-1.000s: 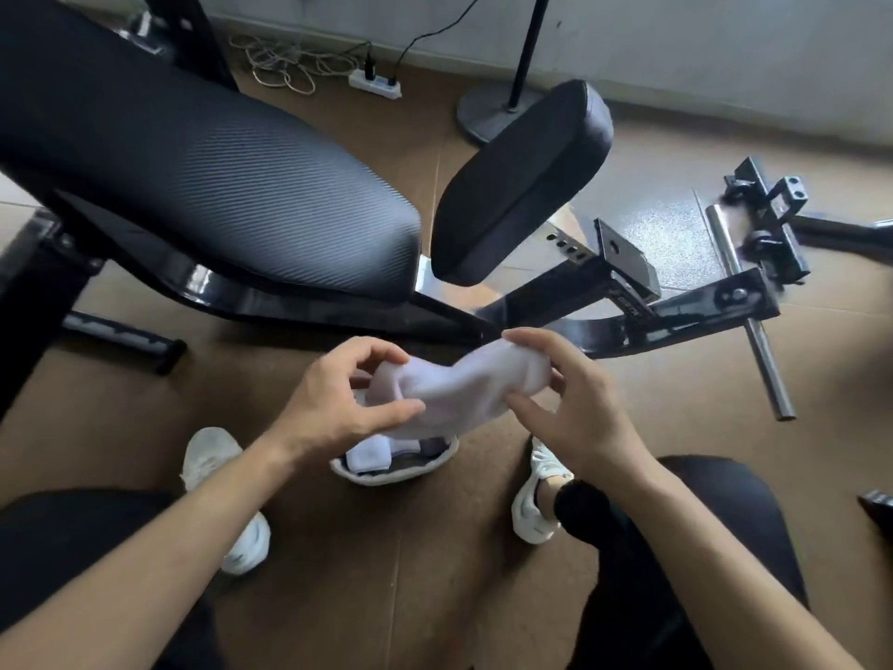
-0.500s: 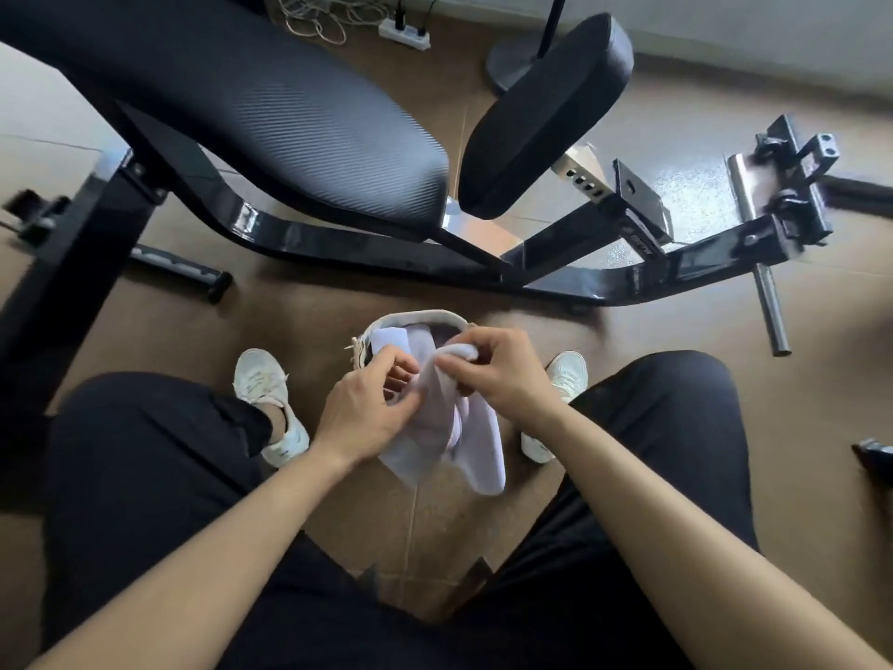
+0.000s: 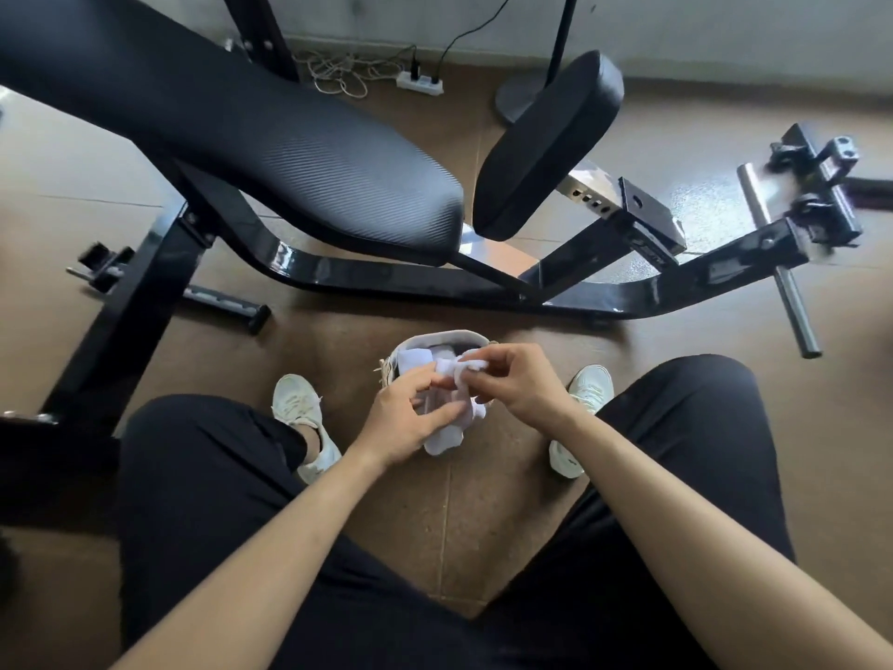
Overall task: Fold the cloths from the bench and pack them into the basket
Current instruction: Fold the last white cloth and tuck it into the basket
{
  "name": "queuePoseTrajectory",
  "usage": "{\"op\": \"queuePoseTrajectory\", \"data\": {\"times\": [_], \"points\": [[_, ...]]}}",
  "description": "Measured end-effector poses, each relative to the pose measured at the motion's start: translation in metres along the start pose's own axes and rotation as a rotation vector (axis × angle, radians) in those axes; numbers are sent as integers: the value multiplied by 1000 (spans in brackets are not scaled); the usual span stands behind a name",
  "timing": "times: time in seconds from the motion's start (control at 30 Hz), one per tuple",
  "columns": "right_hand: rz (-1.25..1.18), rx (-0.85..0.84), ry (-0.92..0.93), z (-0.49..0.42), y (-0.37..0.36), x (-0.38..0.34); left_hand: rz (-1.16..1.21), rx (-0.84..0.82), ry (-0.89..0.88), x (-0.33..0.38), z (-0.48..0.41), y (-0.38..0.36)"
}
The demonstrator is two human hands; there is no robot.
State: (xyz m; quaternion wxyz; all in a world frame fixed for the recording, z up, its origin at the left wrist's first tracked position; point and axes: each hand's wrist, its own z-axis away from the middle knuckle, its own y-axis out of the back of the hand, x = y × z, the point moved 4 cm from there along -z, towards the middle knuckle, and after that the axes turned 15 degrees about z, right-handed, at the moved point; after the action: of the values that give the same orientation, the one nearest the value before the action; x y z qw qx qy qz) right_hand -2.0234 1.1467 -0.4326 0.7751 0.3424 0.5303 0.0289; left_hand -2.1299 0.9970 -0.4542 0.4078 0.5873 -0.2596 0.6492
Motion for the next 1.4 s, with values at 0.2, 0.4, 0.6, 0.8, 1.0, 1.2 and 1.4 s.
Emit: {"op": "queuePoseTrajectory", "data": {"times": [0.2, 0.4, 0.6, 0.8, 1.0, 1.2, 1.4], "points": [[160, 89, 45, 5, 3, -22, -89, 63, -76, 17, 6, 0], [151, 134, 33, 11, 15, -36, -62, 38, -154, 39, 13, 6], [302, 135, 57, 18, 18, -32, -57, -19, -56, 33, 11, 14], [329, 109, -30, 16, -1, 4, 60, 22, -39, 20, 18, 8], [495, -15, -26, 5, -7, 26, 335, 107, 85, 0, 10, 29], [461, -139, -52, -7, -18, 32, 637, 233, 166, -3, 4, 48], [634, -369, -77, -9, -24, 57, 775, 472, 170, -10, -4, 82]]}}
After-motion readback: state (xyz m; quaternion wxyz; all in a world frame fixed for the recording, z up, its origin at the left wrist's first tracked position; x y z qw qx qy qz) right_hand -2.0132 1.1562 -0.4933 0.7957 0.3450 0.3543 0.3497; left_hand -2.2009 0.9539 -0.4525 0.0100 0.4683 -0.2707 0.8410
